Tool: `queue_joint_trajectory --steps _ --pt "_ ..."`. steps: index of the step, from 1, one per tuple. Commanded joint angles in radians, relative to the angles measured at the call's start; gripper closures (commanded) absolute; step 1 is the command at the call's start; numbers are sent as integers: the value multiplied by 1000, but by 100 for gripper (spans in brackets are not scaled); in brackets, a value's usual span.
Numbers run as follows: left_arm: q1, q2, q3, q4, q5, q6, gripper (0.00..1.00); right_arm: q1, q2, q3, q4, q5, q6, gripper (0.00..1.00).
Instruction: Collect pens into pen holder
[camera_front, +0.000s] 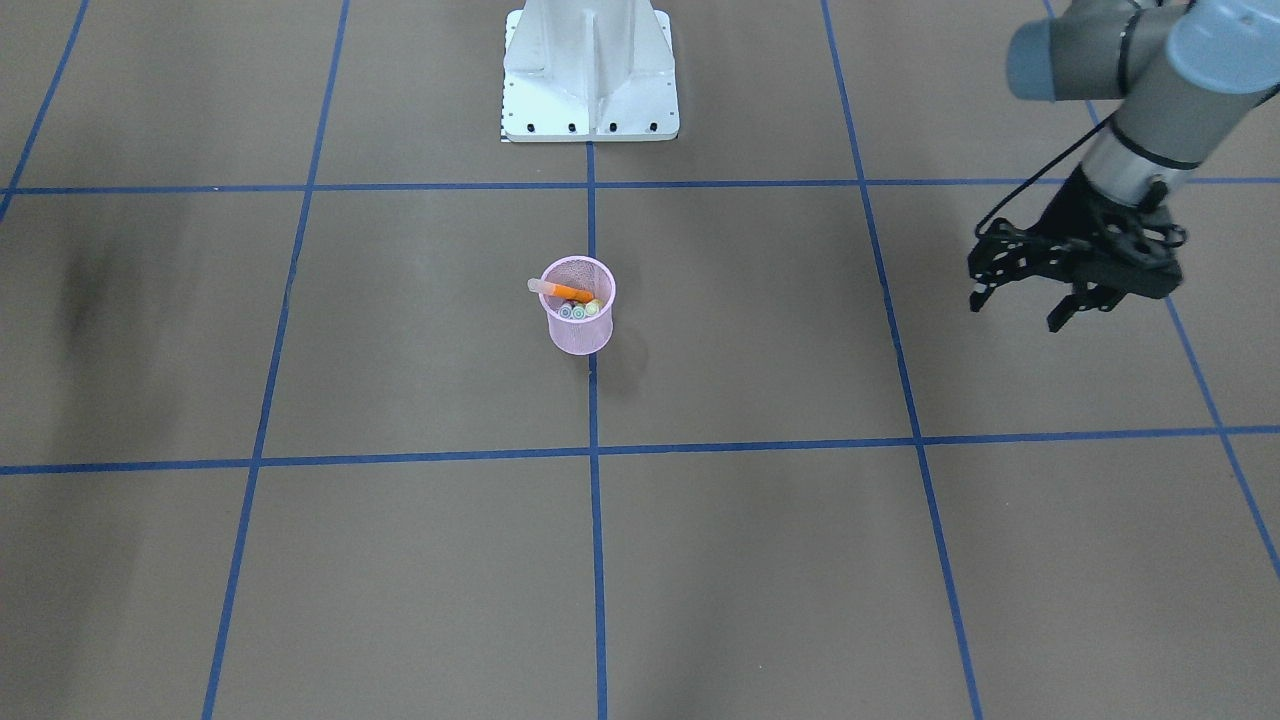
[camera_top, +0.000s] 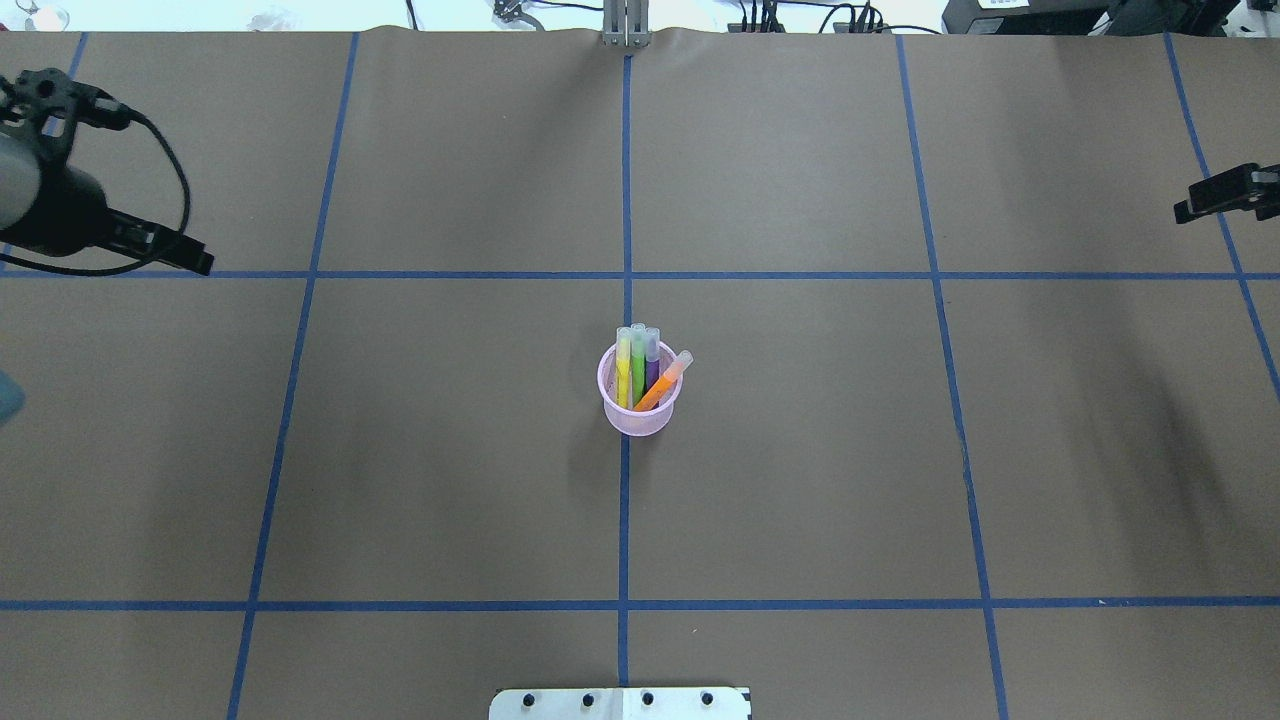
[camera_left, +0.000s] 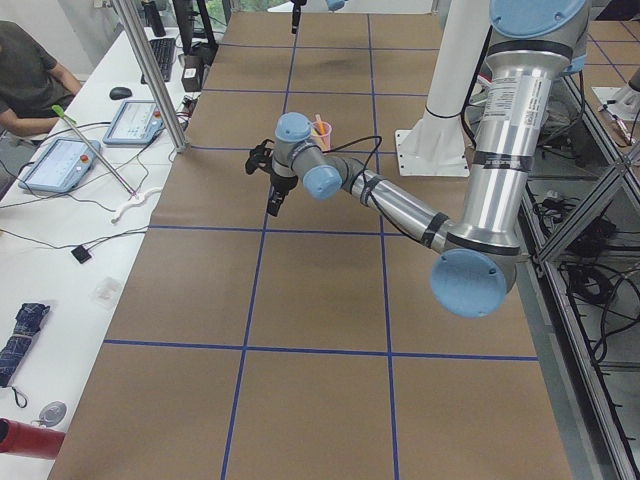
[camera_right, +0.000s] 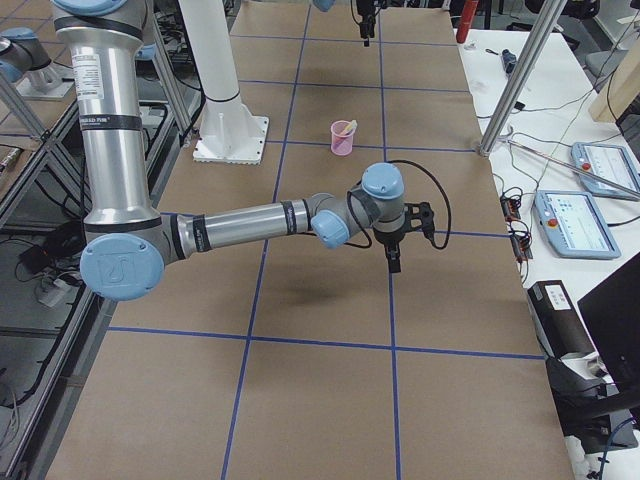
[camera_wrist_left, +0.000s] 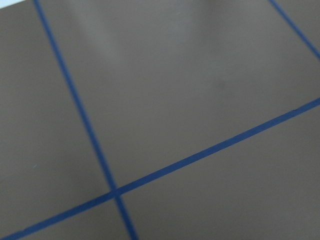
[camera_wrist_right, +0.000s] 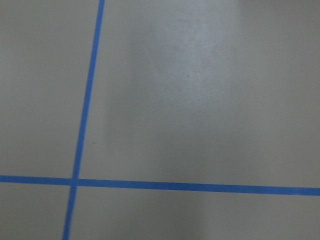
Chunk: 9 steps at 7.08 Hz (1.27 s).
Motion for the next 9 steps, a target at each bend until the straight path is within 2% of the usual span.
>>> queue_joint_trajectory --steps 1,2,3,4,5,7,8,9 --pt "-173 114 83 17 -66 193 1 151 -12 -147 -5 83 -236 0" --pt "-236 108 164 102 -115 315 1 175 -7 -216 -27 83 -325 0" --pt "-261 98 200 158 -158 336 1 192 0 -227 -135 85 -424 0" --pt "-275 101 202 164 -192 327 1 211 51 -219 -275 86 -526 0" --pt "-338 151 204 148 -215 336 1 207 91 -229 -338 80 -571 0" --pt "-378 150 223 161 -229 310 1 215 111 -166 -408 85 -569 0" --pt "-448 118 266 163 -285 293 1 213 109 -161 -408 88 -568 0" --pt "-458 111 309 155 -307 314 1 215 96 -138 -410 94 -560 0"
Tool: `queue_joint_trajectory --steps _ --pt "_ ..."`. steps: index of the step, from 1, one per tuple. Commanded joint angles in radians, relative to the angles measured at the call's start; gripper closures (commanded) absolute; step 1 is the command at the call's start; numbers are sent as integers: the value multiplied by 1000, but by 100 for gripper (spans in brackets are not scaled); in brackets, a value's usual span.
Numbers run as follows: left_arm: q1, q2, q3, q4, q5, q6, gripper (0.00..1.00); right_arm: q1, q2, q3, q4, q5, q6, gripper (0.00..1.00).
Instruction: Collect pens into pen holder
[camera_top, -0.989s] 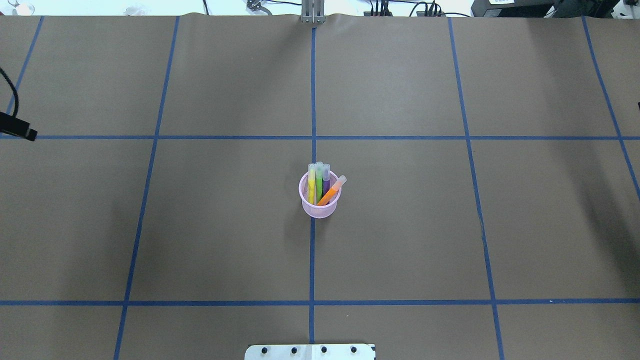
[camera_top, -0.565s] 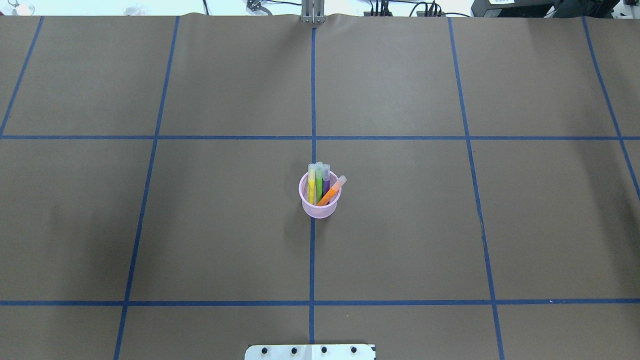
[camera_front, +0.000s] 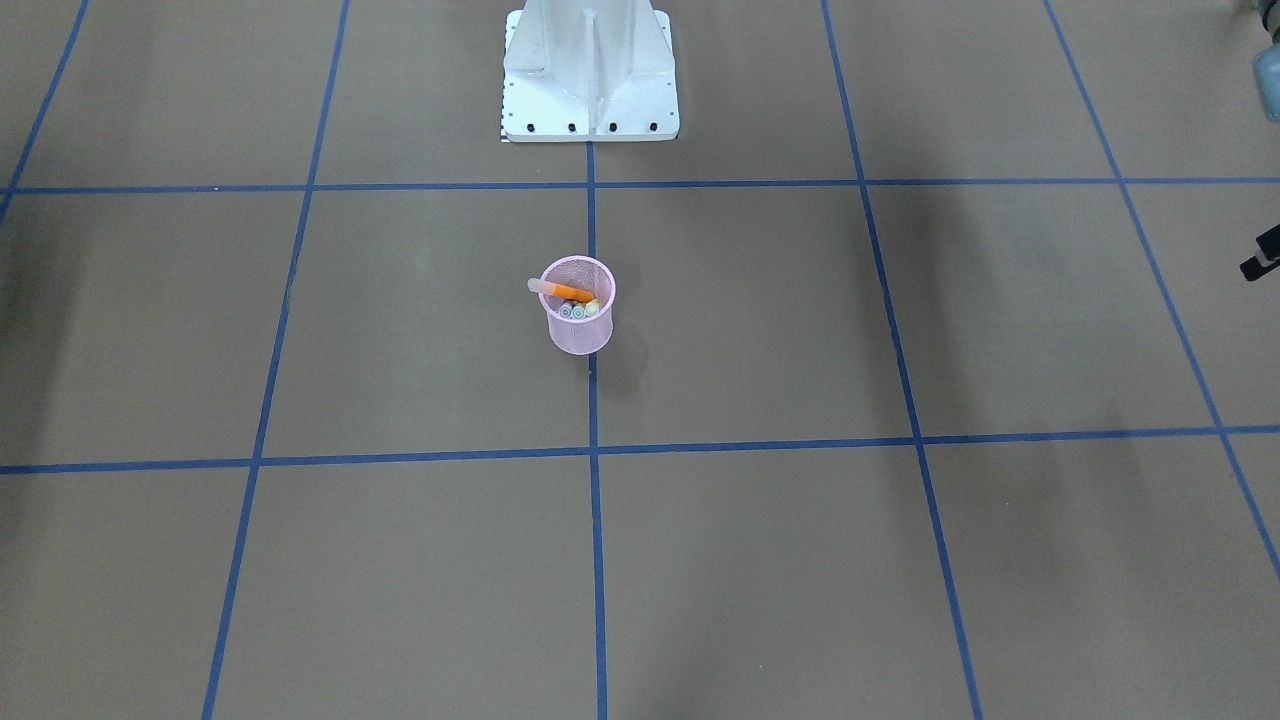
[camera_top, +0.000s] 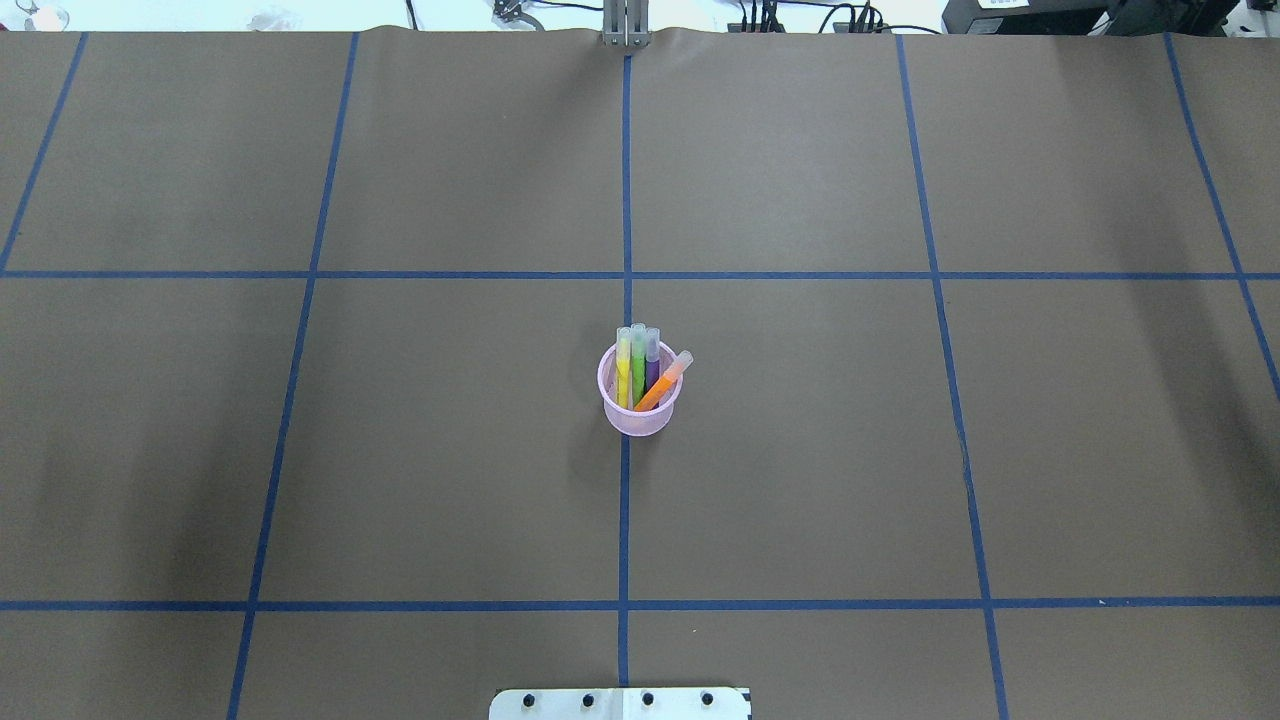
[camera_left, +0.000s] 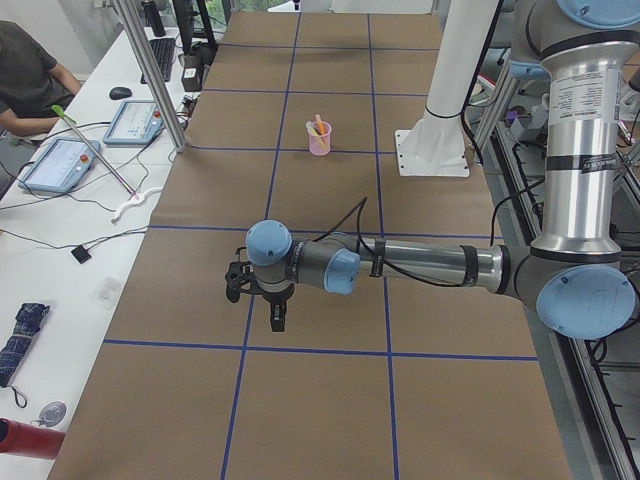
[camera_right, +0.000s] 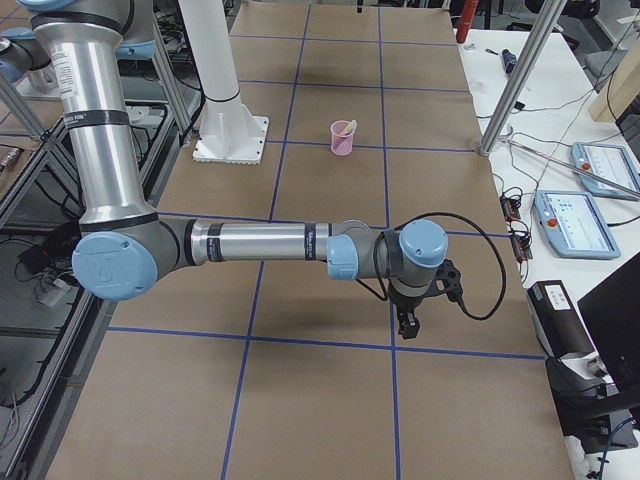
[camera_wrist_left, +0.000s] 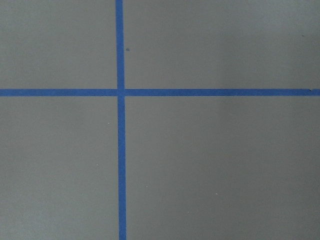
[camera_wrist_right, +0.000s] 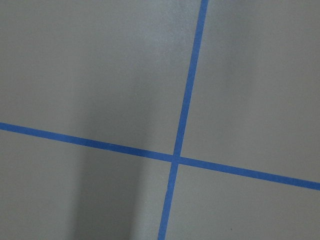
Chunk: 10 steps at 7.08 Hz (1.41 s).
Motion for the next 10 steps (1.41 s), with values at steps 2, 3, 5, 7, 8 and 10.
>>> queue_joint_trajectory --steps 2,3,5,7,8,10 --pt "-35 -41 49 -6 -5 11 1 1 -28 30 -5 6 10 0" --pt "-27 -68 43 -1 54 10 1 1 -32 31 -4 4 10 0" --pt "-18 -86 52 2 105 10 1 0 -67 43 5 4 10 0" --pt "-9 -89 52 2 93 6 1 1 -83 74 4 -8 10 0" --pt "-9 -87 52 0 40 6 1 1 -81 67 4 -11 4 0" --pt "-9 -76 54 -10 -4 2 1 0 -83 70 4 -11 10 0"
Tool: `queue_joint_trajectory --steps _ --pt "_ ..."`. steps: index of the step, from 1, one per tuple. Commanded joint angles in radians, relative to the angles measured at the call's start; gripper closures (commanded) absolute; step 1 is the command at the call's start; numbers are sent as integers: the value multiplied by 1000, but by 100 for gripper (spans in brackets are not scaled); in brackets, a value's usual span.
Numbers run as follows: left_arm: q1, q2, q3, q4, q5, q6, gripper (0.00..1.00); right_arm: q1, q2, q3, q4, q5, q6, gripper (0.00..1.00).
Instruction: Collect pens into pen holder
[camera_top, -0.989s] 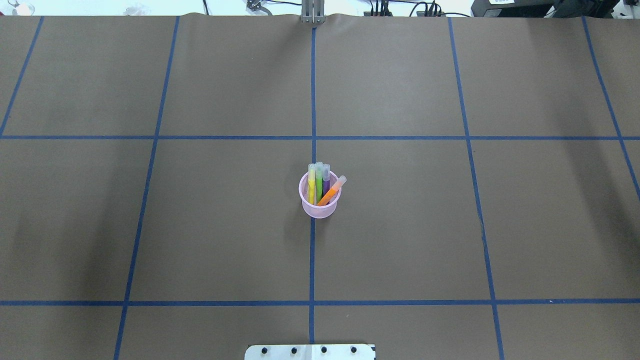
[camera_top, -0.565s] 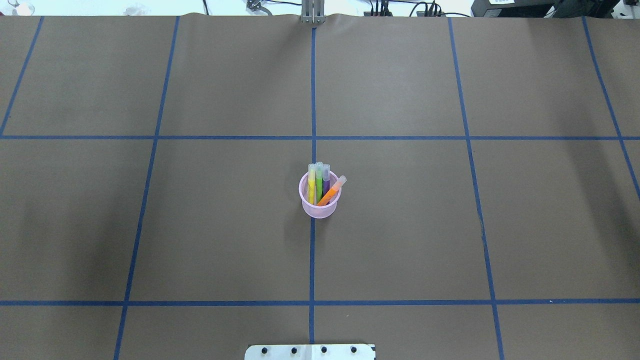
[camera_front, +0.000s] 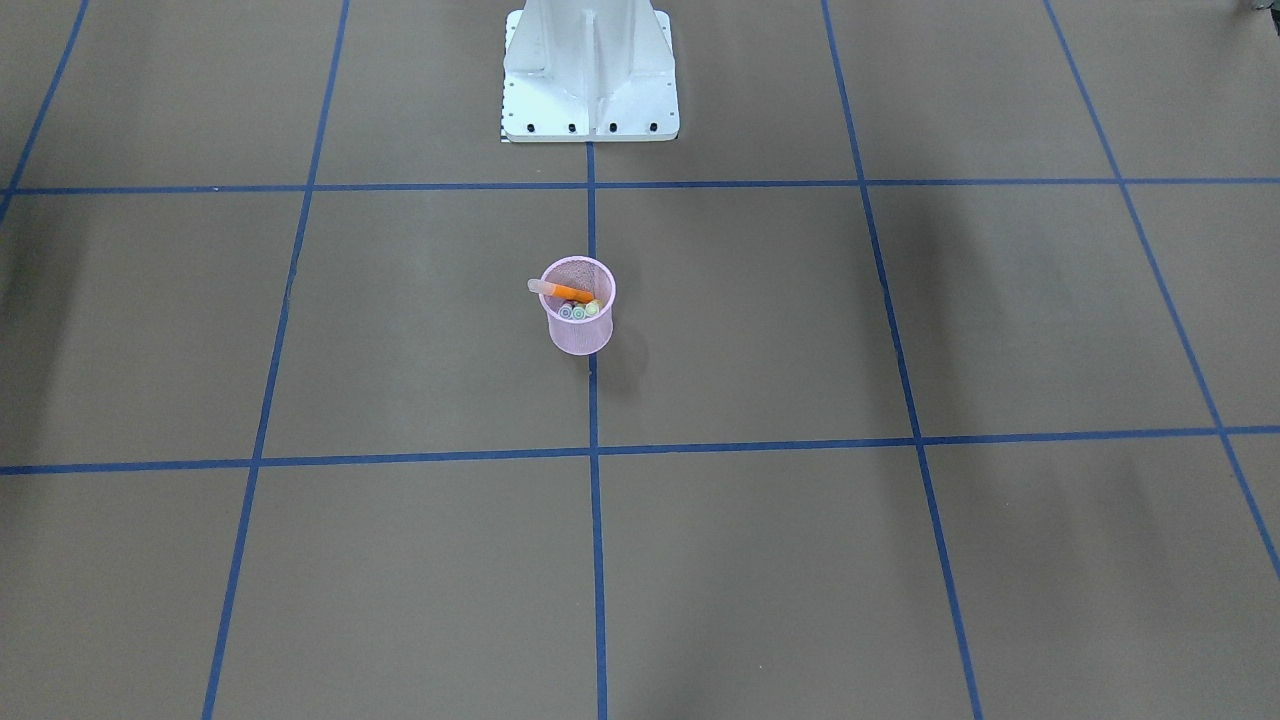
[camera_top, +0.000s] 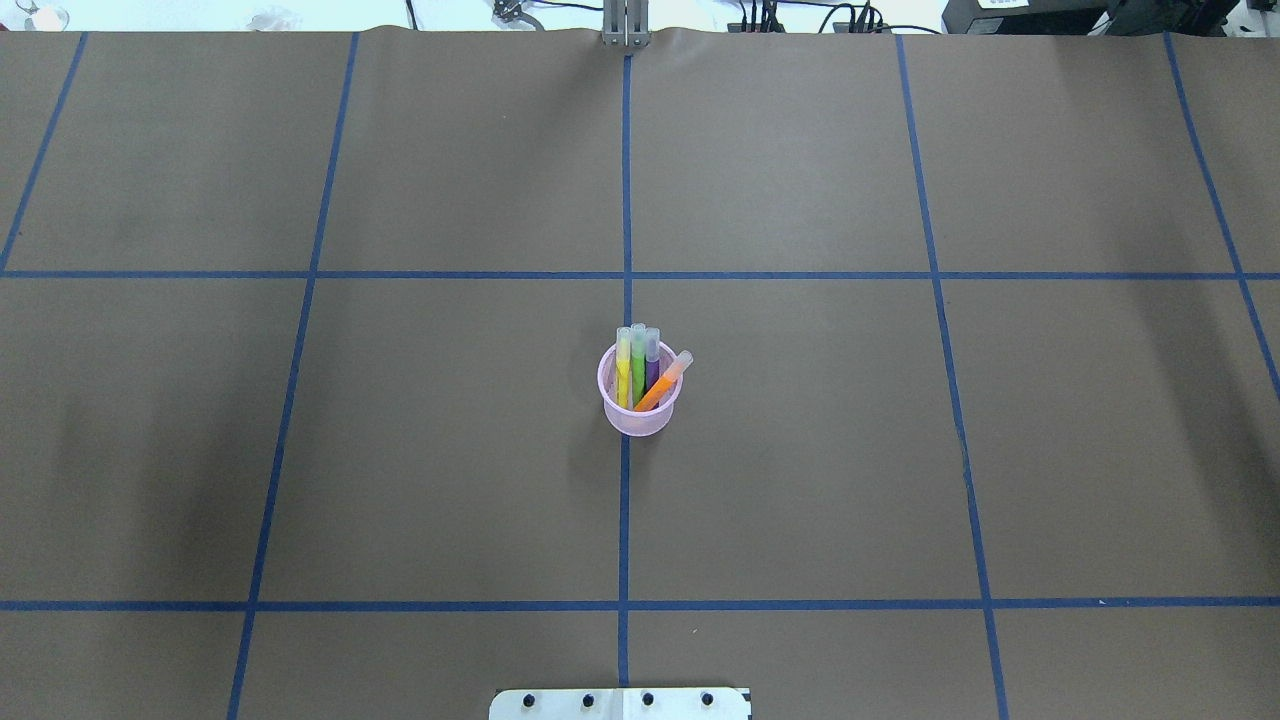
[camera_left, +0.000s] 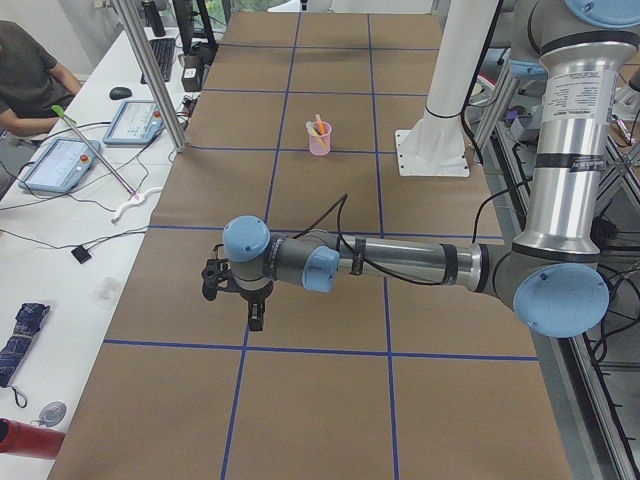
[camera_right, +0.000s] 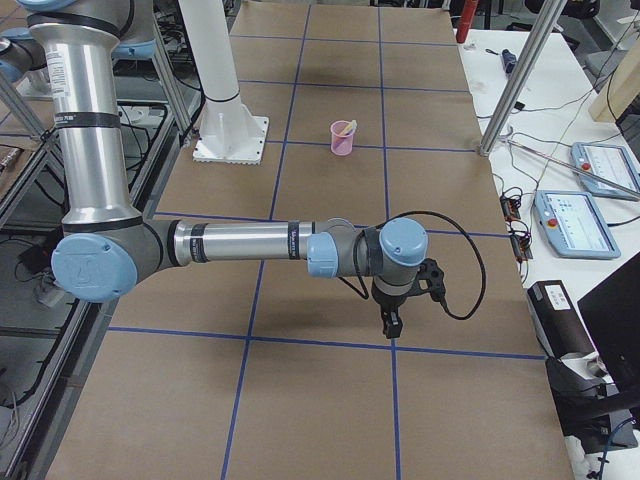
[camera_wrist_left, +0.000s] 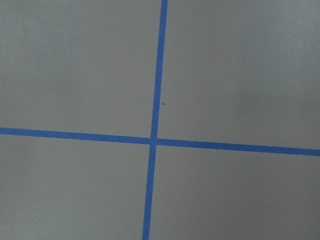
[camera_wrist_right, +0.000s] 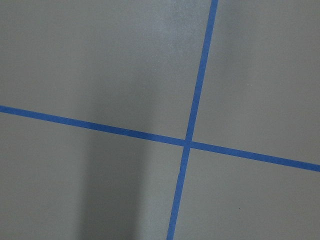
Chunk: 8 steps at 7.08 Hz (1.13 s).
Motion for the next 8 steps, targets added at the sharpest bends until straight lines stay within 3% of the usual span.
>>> queue_joint_trajectory --steps 1,8 --pt "1 2 0 -7 -22 -2 1 0 -2 2 0 0 2 0" --pt "2 -1 -14 -4 -20 -8 1 0 -13 3 0 6 2 0"
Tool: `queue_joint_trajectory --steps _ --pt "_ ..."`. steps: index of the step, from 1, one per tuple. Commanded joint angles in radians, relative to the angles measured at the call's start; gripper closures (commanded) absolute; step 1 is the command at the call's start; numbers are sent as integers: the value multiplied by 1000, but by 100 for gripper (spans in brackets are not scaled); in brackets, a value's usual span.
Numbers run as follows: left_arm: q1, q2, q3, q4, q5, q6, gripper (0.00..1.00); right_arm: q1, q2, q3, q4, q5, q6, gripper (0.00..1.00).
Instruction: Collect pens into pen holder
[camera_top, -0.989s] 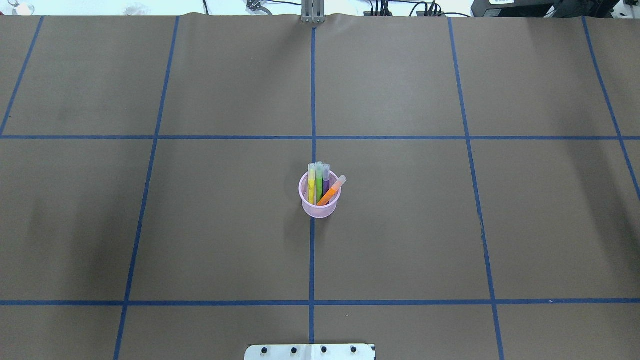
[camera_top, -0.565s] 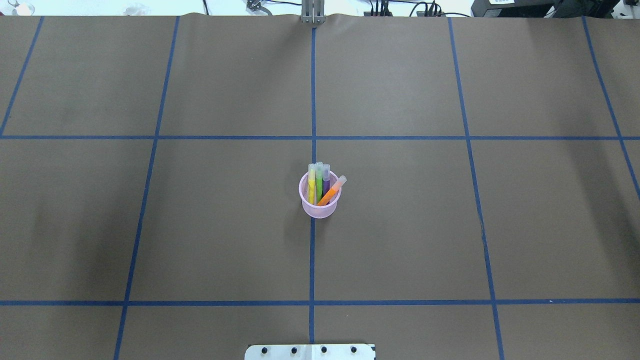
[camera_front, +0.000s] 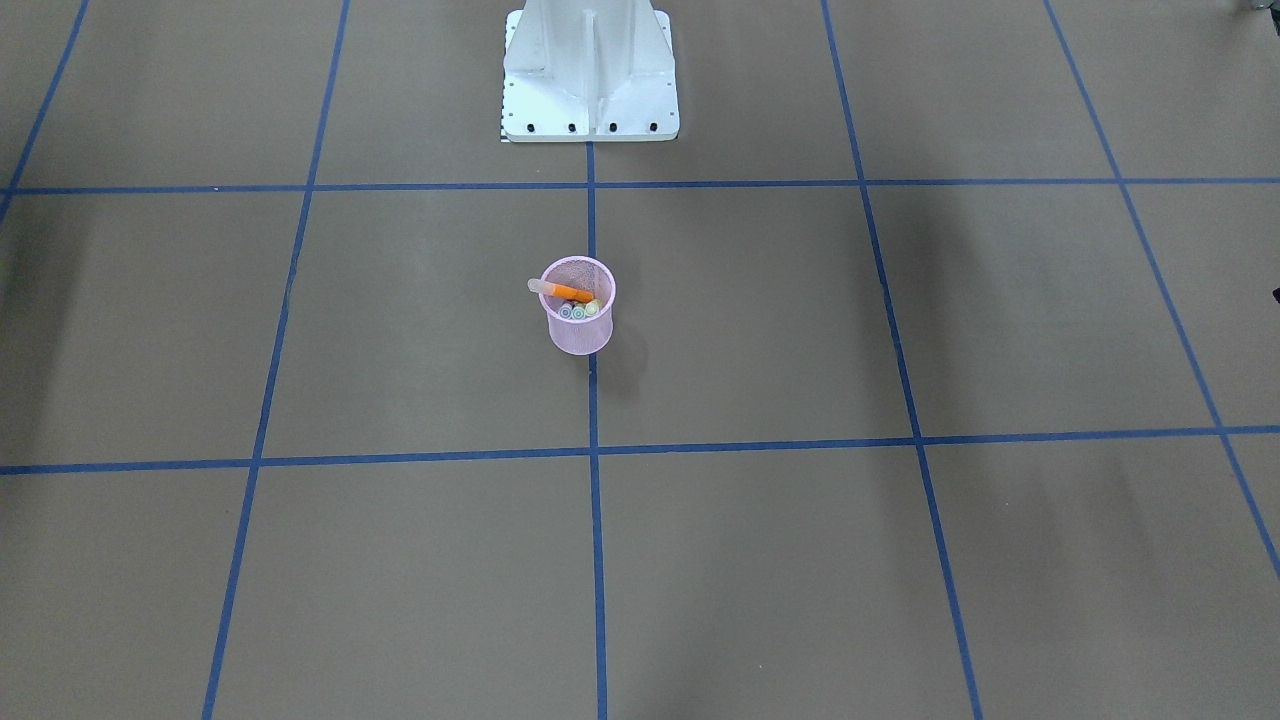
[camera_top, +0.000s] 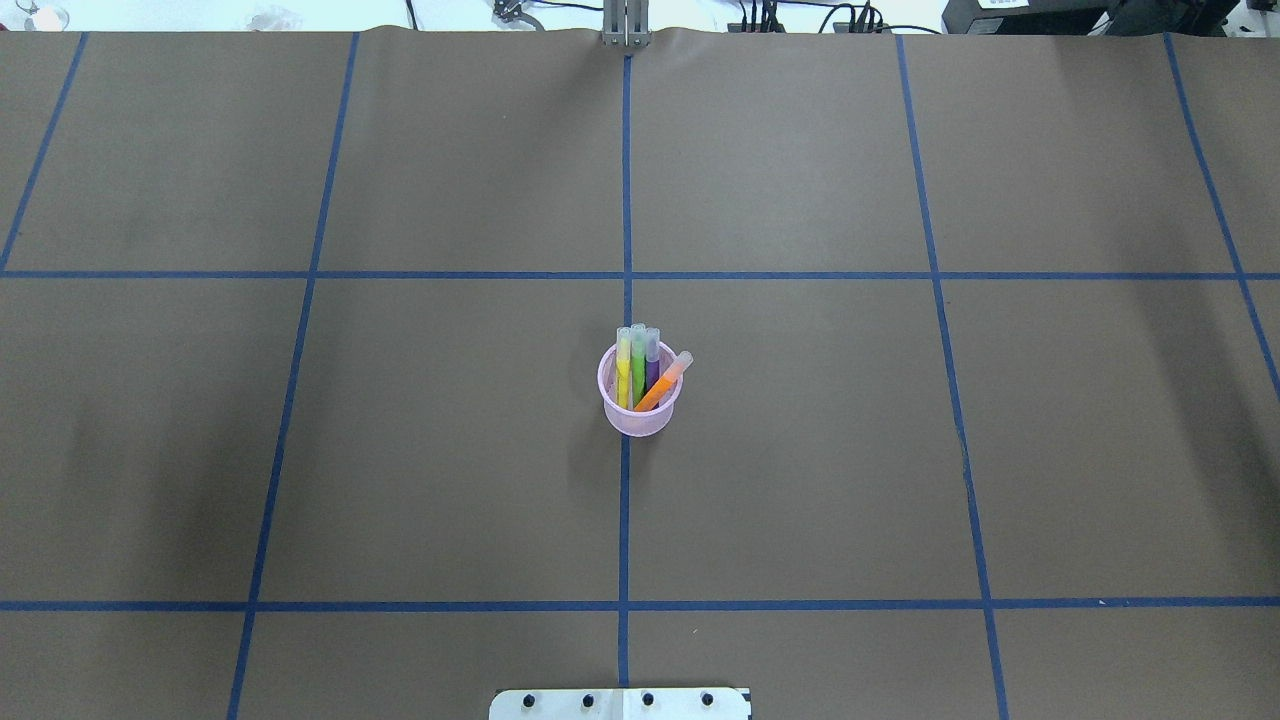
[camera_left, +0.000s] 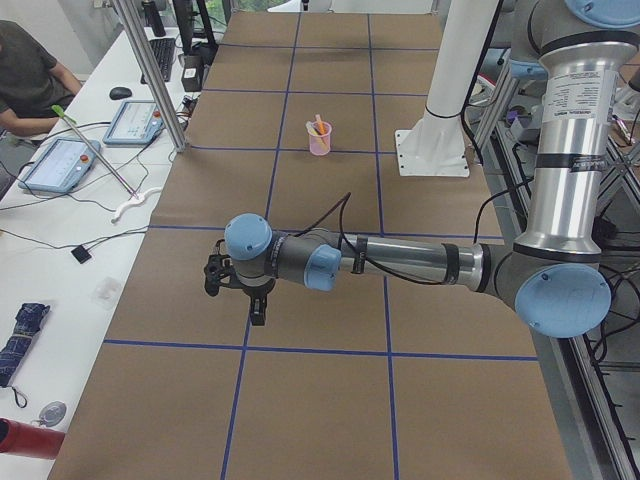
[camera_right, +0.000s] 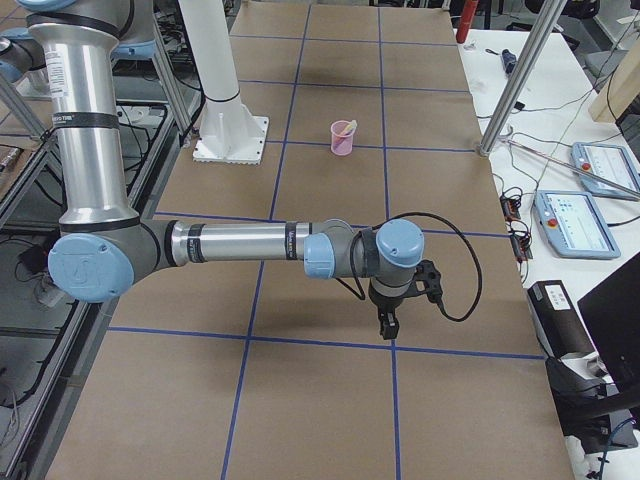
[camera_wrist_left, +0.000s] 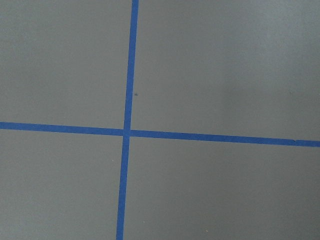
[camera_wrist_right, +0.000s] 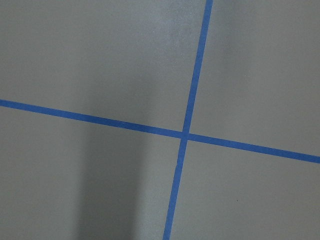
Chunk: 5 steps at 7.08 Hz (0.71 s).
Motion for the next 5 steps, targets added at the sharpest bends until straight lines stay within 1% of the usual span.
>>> queue_joint_trajectory --steps 1,5 --pt "0 -2 -13 0 -3 2 1 -2 -1 -5 0 3 1 0" --pt "0 3 -17 0 -1 8 1 0 2 1 0 8 1 0"
